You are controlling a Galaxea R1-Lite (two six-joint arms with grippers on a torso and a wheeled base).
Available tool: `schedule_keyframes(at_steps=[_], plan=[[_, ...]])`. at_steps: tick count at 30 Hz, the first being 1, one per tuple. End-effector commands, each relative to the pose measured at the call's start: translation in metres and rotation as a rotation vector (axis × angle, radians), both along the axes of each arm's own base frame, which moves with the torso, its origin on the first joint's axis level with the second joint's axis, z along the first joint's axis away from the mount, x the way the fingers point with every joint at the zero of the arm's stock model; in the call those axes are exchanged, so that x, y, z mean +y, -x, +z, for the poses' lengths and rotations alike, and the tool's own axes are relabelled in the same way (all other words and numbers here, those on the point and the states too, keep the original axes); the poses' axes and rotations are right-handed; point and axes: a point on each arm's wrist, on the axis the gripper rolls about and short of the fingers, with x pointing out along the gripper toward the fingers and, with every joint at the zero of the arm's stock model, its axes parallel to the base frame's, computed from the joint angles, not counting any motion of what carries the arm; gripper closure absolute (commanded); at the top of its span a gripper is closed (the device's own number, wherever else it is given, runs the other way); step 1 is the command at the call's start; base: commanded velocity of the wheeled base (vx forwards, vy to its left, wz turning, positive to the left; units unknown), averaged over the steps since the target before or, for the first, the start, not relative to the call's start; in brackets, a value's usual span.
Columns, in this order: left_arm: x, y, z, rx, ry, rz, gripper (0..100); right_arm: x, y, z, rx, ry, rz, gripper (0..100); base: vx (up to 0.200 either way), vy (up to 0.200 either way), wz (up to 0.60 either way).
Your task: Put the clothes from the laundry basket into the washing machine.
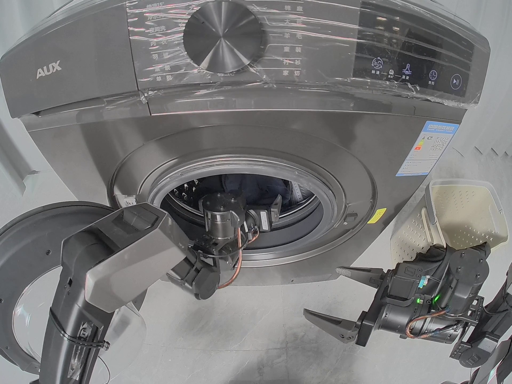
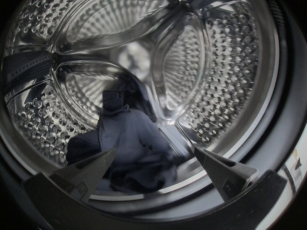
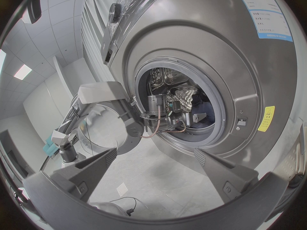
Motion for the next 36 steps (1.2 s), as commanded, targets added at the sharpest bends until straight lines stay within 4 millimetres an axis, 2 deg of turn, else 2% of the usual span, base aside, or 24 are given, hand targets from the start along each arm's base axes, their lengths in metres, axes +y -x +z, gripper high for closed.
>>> schedule_keyframes(at_steps=[1,2,5,6,7,11,13,14,17,19,24,27,30,36], plan=[[0.008,0.106,0.033,0.009,-0.008,-0.155,0,-0.009,0.008,-0.003,0.019,0.016,-0.005,0,0.000,0.000,0.00],[0.009,0.111,0.034,0.009,-0.008,-0.164,0,-0.010,0.009,-0.002,0.019,0.016,-0.007,0,0.000,0.000,0.00],[0.022,0.143,0.042,0.014,-0.011,-0.218,0,-0.015,0.012,0.003,0.003,0.002,-0.018,0,0.000,0.000,0.00],[0.022,0.145,0.043,0.014,-0.011,-0.221,0,-0.015,0.012,0.003,0.002,0.001,-0.018,0,0.000,0.000,0.00],[0.031,0.158,0.053,0.002,-0.003,-0.241,0,-0.019,0.016,0.006,-0.005,-0.007,-0.018,0,0.000,0.000,0.00],[0.052,0.185,0.071,-0.013,0.010,-0.251,0,-0.030,0.028,0.012,-0.019,-0.023,-0.024,0,0.000,0.000,0.00],[0.057,0.190,0.073,-0.010,0.008,-0.247,0,-0.034,0.031,0.013,-0.024,-0.029,-0.037,0,0.000,0.000,0.00],[0.071,0.205,0.080,-0.015,0.012,-0.238,0,-0.042,0.035,0.021,-0.049,-0.058,-0.097,0,0.000,0.000,0.00],[0.088,0.223,0.087,-0.027,0.017,-0.238,0,-0.050,0.038,0.031,-0.094,-0.094,-0.156,0,0.000,0.000,0.00],[0.107,0.239,0.096,-0.047,0.026,-0.225,0,-0.061,0.040,0.040,-0.131,-0.129,-0.222,0,0.000,0.000,0.00],[0.132,0.263,0.101,-0.072,0.030,-0.188,0,-0.084,0.042,0.046,-0.146,-0.130,-0.374,0,0.000,0.000,0.00],[0.140,0.266,0.102,-0.078,0.027,-0.152,0,-0.092,0.045,0.047,-0.143,-0.119,-0.409,0,-0.067,0.000,0.00],[0.159,0.278,0.101,-0.099,0.003,-0.110,0,-0.104,0.060,0.047,-0.126,-0.094,-0.439,0,-0.200,0.000,0.00],[0.176,0.295,0.110,-0.131,0.025,-0.068,0,-0.121,0.085,0.044,-0.105,-0.071,-0.486,0,-0.200,0.000,0.00]])
